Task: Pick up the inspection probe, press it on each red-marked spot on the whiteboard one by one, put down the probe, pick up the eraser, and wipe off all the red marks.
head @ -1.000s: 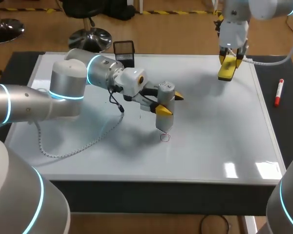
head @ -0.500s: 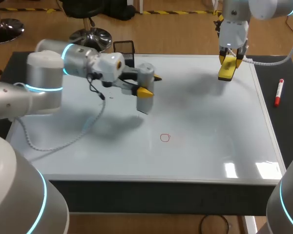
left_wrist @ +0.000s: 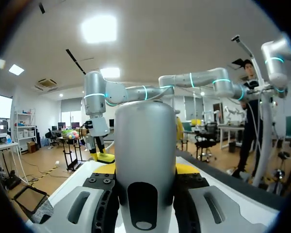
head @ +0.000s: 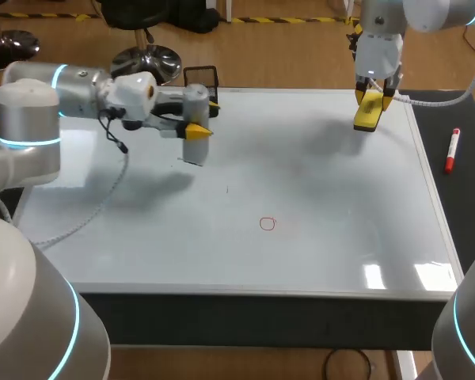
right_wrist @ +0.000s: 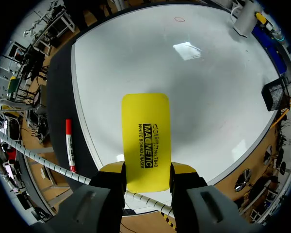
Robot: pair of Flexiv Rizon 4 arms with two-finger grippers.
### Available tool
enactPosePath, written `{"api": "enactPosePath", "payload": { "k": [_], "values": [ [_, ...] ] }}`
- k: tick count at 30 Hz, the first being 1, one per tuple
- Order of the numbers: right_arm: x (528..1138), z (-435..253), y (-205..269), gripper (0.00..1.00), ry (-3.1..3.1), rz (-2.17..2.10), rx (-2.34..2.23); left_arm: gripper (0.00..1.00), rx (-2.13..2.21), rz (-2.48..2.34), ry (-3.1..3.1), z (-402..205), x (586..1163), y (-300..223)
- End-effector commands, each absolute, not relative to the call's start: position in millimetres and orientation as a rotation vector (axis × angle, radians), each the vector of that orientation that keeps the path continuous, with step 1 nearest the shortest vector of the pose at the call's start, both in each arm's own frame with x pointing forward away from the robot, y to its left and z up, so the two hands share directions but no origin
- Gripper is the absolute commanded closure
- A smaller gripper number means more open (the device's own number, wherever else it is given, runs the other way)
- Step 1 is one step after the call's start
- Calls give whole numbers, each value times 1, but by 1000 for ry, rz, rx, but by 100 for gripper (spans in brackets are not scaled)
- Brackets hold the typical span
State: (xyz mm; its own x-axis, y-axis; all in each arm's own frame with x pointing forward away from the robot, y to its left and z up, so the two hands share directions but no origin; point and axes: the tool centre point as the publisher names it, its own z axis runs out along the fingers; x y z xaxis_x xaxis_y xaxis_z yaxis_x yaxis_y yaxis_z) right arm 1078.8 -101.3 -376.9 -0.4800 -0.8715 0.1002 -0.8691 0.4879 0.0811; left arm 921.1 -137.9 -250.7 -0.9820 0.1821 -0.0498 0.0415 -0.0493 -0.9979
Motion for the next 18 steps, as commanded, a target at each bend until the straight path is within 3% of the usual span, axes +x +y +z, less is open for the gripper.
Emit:
{"api": "enactPosePath", "payload": {
  "k": [1,18],
  "values": [
    [1079,-375,-102,100,-2595,-24,1530,100,-221,2211,-2134,-244,925,-120],
    [1079,-375,-102,100,-2595,-24,1530,100,-190,2244,-2146,-253,968,-82]
  ]
}}
